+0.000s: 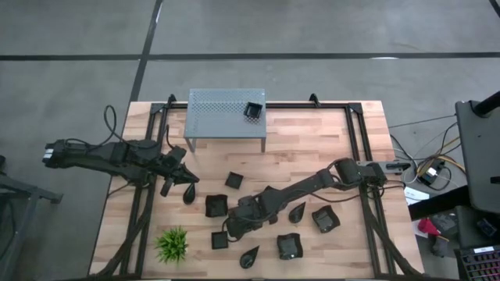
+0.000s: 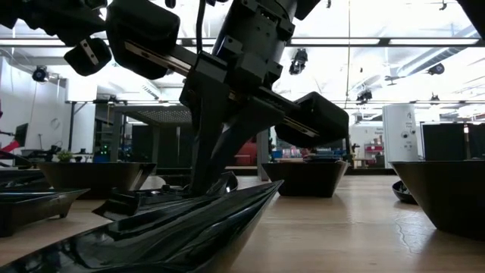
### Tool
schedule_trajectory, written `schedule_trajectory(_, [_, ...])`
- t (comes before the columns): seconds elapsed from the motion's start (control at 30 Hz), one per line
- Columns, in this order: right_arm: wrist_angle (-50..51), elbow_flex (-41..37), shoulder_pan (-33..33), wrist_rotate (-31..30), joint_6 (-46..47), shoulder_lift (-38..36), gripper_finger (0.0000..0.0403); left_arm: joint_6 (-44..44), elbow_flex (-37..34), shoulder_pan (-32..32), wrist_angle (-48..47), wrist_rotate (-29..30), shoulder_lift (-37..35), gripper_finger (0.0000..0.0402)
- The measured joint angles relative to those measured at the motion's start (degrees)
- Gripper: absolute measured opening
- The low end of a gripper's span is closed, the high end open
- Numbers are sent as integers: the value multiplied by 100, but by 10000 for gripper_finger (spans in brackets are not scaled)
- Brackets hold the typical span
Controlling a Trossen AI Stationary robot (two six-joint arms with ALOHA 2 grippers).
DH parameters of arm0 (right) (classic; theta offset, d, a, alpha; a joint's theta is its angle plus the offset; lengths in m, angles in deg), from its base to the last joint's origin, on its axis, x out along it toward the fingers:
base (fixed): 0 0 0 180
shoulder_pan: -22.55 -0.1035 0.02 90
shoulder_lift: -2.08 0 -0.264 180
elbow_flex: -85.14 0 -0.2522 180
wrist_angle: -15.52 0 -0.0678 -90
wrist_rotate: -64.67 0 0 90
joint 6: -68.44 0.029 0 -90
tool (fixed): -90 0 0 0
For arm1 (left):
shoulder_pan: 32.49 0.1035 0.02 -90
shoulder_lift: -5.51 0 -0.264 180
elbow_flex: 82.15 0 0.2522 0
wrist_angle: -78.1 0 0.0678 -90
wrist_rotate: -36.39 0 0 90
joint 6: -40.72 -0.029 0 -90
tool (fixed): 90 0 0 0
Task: Pick & Place Mini shaped plates
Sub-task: Stack the square plate on top of the other square plates on the shelf
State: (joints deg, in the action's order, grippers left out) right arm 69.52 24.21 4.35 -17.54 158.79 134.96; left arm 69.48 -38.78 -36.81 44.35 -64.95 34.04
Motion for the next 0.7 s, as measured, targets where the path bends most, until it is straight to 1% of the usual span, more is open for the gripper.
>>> schedule_trajectory(0.7, [-24, 221, -2, -45, -292, -68, 8, 45, 0, 0, 1, -44, 0, 0])
